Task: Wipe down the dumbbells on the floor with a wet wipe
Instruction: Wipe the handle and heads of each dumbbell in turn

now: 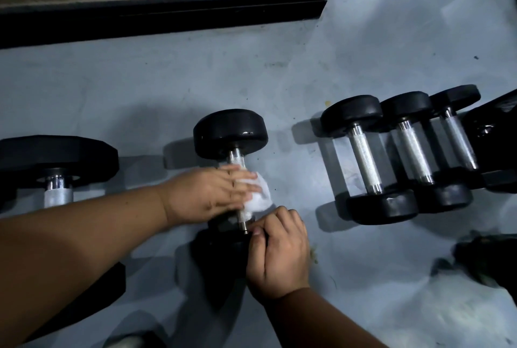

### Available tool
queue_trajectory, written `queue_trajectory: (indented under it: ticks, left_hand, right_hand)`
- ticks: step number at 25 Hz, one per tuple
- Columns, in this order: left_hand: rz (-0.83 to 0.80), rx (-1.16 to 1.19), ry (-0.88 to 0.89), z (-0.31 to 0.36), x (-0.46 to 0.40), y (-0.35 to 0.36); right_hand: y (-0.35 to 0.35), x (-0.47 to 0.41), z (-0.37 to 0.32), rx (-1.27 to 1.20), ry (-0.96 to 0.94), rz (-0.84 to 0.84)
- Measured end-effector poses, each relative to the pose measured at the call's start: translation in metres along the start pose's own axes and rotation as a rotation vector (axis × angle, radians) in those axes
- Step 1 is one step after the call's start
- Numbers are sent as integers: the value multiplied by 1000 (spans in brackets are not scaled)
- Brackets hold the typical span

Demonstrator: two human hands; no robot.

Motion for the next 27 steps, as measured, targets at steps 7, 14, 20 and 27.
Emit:
queue_trajectory:
  ticks: [7, 14, 20, 27]
  left_hand:
    - [88, 53, -155, 17, -3, 21]
    - [-33, 4, -14, 0, -9, 7]
    - [87, 14, -172, 6, -11, 14]
    - [-53, -1, -33, 6, -12, 12]
  right_hand:
    - [-2, -1, 9, -35, 15, -17]
    - [-4, -2, 11, -57, 21, -15]
    - [-4, -1, 16, -80, 31, -19]
    - [-5, -2, 18, -86, 37, -19]
Point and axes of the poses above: each hand's wrist, its own x-axis away from the middle knuckle, its own y-axis out of the palm, z = x × y, the point moved 3 cm from there along -x, towards the middle knuckle, and after that the axes turned 6 degrees about -z, right-handed, at the moved point
